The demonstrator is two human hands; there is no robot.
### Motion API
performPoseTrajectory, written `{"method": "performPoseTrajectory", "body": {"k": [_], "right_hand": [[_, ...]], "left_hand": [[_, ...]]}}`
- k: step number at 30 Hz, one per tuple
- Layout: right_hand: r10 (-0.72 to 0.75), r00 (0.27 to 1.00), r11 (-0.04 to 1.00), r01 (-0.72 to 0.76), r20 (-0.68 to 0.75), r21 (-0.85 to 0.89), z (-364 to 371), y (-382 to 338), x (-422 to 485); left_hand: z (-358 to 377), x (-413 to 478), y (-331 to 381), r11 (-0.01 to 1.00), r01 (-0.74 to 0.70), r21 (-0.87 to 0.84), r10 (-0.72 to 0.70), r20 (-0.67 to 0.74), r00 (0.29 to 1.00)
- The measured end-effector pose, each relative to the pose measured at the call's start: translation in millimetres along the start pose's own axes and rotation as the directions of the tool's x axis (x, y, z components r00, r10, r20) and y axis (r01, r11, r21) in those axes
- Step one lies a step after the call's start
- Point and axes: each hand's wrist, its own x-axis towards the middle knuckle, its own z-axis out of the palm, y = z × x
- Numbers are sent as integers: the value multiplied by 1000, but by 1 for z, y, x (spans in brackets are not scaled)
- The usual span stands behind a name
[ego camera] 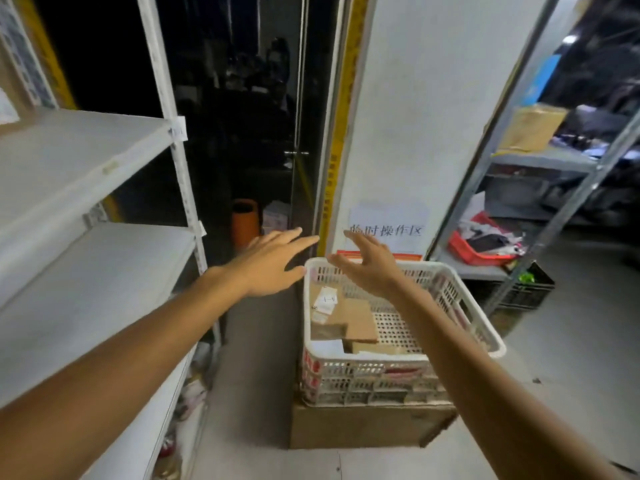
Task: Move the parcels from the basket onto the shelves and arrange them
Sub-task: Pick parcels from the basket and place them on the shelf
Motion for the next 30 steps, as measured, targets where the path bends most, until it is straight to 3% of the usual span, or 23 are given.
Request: {"method": "performPoseTrajectory", "body": {"k": [7, 10, 19, 23, 30], "right_hand": [[80, 996, 991, -84, 40, 104, -15, 111, 30], [116, 989, 981, -129, 90, 144, -10, 155, 37], [235, 942, 948, -277, 242, 157, 29, 240, 65], [300, 896, 922, -361, 327, 141, 53, 263, 84], [415, 795, 879, -477, 443, 31, 91, 296, 121]], "left_hand": [[59, 114, 37, 996, 36, -83, -22, 161, 987], [92, 145, 44, 987, 4, -163, 24, 164, 986], [174, 212, 25, 963, 28, -269, 57, 302, 952], [208, 242, 11, 945, 35, -325, 88, 355, 931], [274, 279, -21, 887, 193, -418, 26, 464, 885]]}}
